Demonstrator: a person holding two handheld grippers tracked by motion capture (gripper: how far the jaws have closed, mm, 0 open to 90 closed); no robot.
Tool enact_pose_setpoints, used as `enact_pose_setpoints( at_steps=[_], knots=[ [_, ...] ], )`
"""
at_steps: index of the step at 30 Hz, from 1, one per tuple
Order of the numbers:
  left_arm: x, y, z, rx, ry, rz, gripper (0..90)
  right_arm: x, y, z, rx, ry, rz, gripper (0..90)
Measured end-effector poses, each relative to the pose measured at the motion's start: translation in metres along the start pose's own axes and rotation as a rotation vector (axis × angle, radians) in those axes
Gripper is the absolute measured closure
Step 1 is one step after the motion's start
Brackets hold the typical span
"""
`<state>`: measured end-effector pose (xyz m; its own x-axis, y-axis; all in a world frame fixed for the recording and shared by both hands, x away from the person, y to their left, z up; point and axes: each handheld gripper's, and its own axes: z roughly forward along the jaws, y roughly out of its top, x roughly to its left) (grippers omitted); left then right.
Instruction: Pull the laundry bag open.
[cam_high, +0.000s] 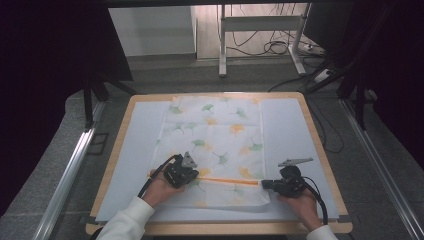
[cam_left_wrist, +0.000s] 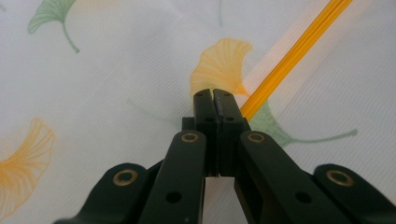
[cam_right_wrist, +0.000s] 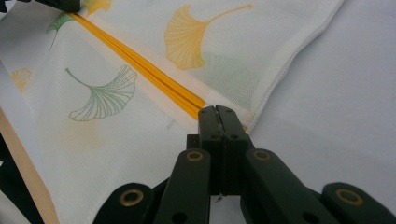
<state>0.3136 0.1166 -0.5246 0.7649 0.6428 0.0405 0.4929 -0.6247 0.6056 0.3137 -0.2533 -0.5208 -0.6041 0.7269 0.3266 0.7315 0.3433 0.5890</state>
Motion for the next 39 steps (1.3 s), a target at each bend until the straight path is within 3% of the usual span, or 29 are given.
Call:
enact_pose_setpoints(
  at_steps=[19,39],
  knots=[
    [0.018,-0.025,-0.018,0.011,0.046,-0.063,90.0,0.001,0.000,0.000,-0.004,-0.002,-0.002,89.8],
    [0.031,-0.047,-0.032,0.006,0.060,-0.131,90.0,0.001,-0.001,0.000,-0.006,-0.006,-0.009,89.8]
  ],
)
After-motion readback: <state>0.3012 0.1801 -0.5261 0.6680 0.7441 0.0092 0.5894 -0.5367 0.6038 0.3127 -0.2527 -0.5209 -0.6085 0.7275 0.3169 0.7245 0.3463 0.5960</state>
